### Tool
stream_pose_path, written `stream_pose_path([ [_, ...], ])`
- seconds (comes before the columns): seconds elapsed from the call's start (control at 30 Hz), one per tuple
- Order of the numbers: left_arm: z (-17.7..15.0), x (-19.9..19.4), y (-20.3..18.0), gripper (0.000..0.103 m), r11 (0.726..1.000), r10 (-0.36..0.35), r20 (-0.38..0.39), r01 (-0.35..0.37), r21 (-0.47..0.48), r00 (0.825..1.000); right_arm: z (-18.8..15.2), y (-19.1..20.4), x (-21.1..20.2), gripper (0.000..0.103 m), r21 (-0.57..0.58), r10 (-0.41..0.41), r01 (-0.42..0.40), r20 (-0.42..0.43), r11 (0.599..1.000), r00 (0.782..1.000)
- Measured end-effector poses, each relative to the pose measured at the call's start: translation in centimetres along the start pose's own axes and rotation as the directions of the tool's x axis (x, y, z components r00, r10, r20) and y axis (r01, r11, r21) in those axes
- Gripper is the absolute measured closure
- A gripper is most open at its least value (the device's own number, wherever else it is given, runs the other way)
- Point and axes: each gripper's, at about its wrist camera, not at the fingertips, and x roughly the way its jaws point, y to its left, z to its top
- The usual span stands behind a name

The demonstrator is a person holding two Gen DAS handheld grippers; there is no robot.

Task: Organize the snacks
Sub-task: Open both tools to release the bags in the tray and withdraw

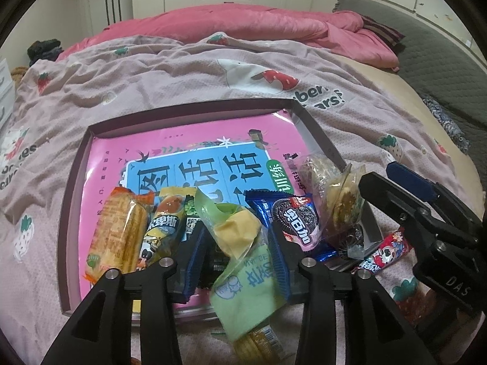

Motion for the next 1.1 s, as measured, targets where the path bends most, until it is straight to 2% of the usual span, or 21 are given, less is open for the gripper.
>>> stream_pose_path([
  [0.2,0.1,-0.7,0.0,0.054,1.0,0.005,0.013,-0.005,0.0,1.0,0.0,-0.3,-0.2,0.032,0.007,-0.021,0.021,-0.003,1.0,1.0],
  [0.43,0.2,-1.9,0.2,0.052,1.0,0.025,0.033,-0.025,0.001,0.999,0.0,-0.3,-1.6,0.031,0.011,-0.011,0.011,0.035,1.0,0.999],
  [0.7,0.5,-5.0,1.5,0.048,1.0,0.007,0.073,-0.005,-0.03,0.997,-0.1,-0.4,-3.8,0.028,0.036,-0.006,0.004,0.064,0.999,0.998],
  [0.87,-0.5,-6.3,2.2,0.047,1.0,-0.008,0.064,0.009,-0.022,0.998,-0.7,-0.7,-5.5,0.027,0.09,0.001,-0.007,0.068,0.996,0.998],
  [1.0,-2.1,-6.9,3.0,0.047,0.999,-0.031,0.04,0.032,-0.012,0.999,-1.8,-1.2,-5.8,0.027,0.179,0.01,-0.014,0.025,0.984,1.0],
  [1.1,-3.4,-7.1,3.6,0.047,0.999,-0.043,0.014,0.043,-0.012,0.999,-3.2,-1.7,-5.5,0.027,0.246,0.025,-0.014,-0.041,0.969,0.999],
])
